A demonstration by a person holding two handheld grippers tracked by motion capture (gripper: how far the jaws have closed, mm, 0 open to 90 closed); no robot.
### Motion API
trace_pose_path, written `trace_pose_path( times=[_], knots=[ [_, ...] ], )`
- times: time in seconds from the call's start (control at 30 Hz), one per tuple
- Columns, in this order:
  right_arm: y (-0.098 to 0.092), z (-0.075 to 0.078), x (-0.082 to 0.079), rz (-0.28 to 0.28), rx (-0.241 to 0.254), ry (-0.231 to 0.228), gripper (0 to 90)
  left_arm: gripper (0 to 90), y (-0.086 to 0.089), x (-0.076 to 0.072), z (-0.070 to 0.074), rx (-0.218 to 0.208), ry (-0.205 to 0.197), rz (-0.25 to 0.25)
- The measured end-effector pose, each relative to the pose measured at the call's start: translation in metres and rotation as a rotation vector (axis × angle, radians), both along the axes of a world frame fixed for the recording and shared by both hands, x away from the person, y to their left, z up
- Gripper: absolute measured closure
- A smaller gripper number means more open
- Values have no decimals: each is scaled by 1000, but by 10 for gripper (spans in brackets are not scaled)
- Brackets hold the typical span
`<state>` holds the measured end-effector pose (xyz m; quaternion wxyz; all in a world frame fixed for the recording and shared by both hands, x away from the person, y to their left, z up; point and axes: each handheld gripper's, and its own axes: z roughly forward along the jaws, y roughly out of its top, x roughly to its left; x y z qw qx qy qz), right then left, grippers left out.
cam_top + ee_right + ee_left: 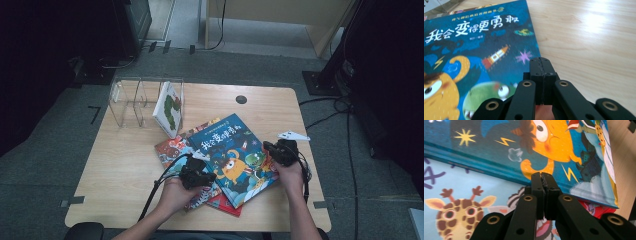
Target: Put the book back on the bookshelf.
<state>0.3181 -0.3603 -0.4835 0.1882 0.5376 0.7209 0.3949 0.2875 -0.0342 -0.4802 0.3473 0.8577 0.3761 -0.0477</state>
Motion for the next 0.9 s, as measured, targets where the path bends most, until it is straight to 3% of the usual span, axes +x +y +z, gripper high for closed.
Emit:
trace_pose_path(
  times=[0.13, 0.37, 0.63, 0.9],
  knots=[
    [-7, -1, -16, -10, 0, 1, 900, 884, 10, 14, 6, -10, 2, 36],
    [-15, -4, -43, -9, -18, 5, 900, 852, 23, 30, 14, 15, -15, 62],
    [-23, -8, -67, -12, -45, 24, 894, 767, 43, 48, 22, 20, -38, 115],
    [-27, -9, -85, -22, -25, 42, 900, 686, 58, 58, 25, 17, -38, 140]
  ],
)
